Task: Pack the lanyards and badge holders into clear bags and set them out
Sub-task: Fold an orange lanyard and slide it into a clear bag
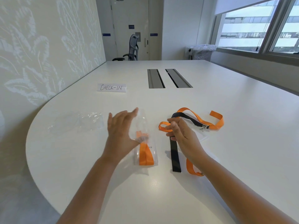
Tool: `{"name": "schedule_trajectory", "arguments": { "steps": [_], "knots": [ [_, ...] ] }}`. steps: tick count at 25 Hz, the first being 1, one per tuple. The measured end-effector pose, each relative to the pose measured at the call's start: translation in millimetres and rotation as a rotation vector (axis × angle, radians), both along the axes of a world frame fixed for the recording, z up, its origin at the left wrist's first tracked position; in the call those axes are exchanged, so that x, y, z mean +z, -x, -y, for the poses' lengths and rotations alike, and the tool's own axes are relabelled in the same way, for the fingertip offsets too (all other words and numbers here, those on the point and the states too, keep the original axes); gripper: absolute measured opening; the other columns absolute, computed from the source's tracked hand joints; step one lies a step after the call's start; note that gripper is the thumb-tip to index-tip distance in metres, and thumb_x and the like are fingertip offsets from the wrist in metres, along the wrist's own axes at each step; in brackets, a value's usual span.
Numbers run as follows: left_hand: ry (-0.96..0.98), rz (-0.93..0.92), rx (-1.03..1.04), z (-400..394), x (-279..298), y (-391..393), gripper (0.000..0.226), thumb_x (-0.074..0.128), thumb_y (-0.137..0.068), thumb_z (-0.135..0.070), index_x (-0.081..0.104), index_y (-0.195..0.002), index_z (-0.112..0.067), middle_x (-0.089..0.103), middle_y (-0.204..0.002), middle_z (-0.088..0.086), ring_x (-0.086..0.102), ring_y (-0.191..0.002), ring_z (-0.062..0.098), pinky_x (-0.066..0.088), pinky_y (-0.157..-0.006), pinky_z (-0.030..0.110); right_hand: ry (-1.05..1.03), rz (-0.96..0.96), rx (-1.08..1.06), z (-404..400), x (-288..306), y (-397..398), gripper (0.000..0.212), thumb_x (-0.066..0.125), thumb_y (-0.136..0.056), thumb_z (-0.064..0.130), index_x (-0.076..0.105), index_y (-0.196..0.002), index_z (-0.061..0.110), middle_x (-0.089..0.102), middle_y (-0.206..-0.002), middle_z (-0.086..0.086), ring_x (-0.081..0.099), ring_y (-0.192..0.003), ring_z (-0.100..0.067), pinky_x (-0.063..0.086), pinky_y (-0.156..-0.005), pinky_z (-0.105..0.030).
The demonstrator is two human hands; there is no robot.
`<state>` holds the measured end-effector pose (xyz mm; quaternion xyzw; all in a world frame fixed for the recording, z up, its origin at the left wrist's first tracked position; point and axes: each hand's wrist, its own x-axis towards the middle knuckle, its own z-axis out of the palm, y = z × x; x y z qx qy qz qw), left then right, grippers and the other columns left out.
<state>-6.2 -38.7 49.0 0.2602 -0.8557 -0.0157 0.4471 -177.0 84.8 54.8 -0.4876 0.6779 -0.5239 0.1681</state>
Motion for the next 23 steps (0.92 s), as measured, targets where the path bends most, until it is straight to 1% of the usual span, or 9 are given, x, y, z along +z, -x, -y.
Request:
{"name": "schedule_trajectory", "arguments": {
  "steps": [2, 4, 7, 10, 12, 15, 18, 20, 23],
  "knots": [
    [-0.021, -0.067, 0.083, 17, -2, -19, 0.091, 0.078, -0.061, -0.044, 0.034, -0.137, -0.019, 0.056, -0.116, 0.005, 0.045, -0.119, 0.025, 0.009, -0.113, 0.050, -0.120, -0.205, -0.017, -1, -2, -6, 0.036, 0.040, -0.089, 0.054, 0.047, -0.118, 0.034, 0.054, -0.107, 0.019, 0.055, -0.087, 0.005, 0.042, -0.074, -0.010],
    [-0.024, -0.053, 0.170, 26, -3, -28, 0.097, 0.082, -0.060, -0.039, 0.028, -0.139, -0.022, 0.054, -0.120, 0.006, 0.043, -0.121, 0.026, 0.008, -0.113, 0.051, -0.162, -0.385, 0.020, -5, -5, -16, 0.047, 0.049, -0.084, 0.059, 0.044, -0.125, 0.035, 0.047, -0.111, 0.022, 0.049, -0.096, 0.006, 0.039, -0.079, -0.012],
    [-0.013, 0.092, 0.212, 28, -9, -25, 0.099, 0.081, -0.061, -0.040, 0.026, -0.142, -0.026, 0.050, -0.122, 0.007, 0.038, -0.125, 0.027, 0.007, -0.112, 0.053, -0.175, -0.783, 0.234, -10, -13, -36, 0.065, 0.046, -0.076, 0.071, 0.032, -0.134, 0.045, 0.035, -0.140, 0.010, 0.030, -0.130, -0.014, 0.026, -0.104, -0.035],
    [-0.074, 0.148, 0.161, 26, -15, -21, 0.101, 0.080, -0.063, -0.036, 0.019, -0.144, -0.034, 0.047, -0.124, 0.002, 0.032, -0.127, 0.023, 0.003, -0.113, 0.050, -0.250, -0.993, 0.369, -9, -20, -47, 0.065, 0.036, -0.077, 0.077, 0.031, -0.135, 0.048, 0.010, -0.155, 0.008, 0.003, -0.141, -0.019, -0.001, -0.113, -0.047],
    [-0.112, 0.148, 0.136, 27, -17, -20, 0.105, 0.079, -0.064, -0.033, 0.011, -0.143, -0.041, 0.046, -0.125, 0.000, 0.032, -0.127, 0.021, 0.001, -0.113, 0.048, -0.297, -0.997, 0.341, -8, -19, -43, 0.058, 0.037, -0.079, 0.074, 0.042, -0.128, 0.043, 0.006, -0.156, 0.009, -0.004, -0.143, -0.020, -0.009, -0.112, -0.049],
    [-0.192, 0.125, 0.113, 25, -20, -18, 0.103, 0.077, -0.067, -0.032, 0.008, -0.141, -0.044, 0.046, -0.126, -0.001, 0.032, -0.128, 0.021, 0.002, -0.114, 0.048, -0.348, -0.918, 0.242, -7, -14, -36, 0.054, 0.043, -0.079, 0.072, 0.047, -0.120, 0.038, 0.011, -0.156, 0.007, 0.001, -0.144, -0.021, -0.005, -0.114, -0.051],
    [-0.237, 0.151, 0.108, 25, -23, -16, 0.100, 0.076, -0.068, -0.040, 0.010, -0.142, -0.041, 0.045, -0.128, 0.000, 0.031, -0.130, 0.021, 0.005, -0.114, 0.049, -0.495, -0.806, 0.040, -8, -16, -37, 0.079, 0.038, -0.072, 0.080, 0.025, -0.138, 0.038, 0.022, -0.152, 0.002, 0.017, -0.140, -0.025, 0.006, -0.113, -0.052],
    [-0.245, 0.161, 0.103, 25, -23, -15, 0.100, 0.077, -0.066, -0.045, 0.014, -0.143, -0.038, 0.046, -0.128, 0.001, 0.035, -0.128, 0.022, 0.009, -0.113, 0.051, -0.628, -0.791, -0.028, -8, -19, -39, 0.097, 0.033, -0.069, 0.084, 0.007, -0.146, 0.031, 0.032, -0.148, -0.001, 0.024, -0.137, -0.027, 0.007, -0.111, -0.055],
    [-0.289, 0.096, 0.056, 22, -23, -12, 0.100, 0.078, -0.062, -0.046, 0.021, -0.143, -0.033, 0.050, -0.125, 0.000, 0.041, -0.121, 0.020, 0.021, -0.110, 0.053, -0.643, -0.809, -0.070, -6, -22, -38, 0.103, 0.037, -0.071, 0.082, -0.003, -0.148, 0.025, 0.042, -0.138, -0.003, 0.030, -0.133, -0.026, 0.005, -0.111, -0.056]
  ]
}}
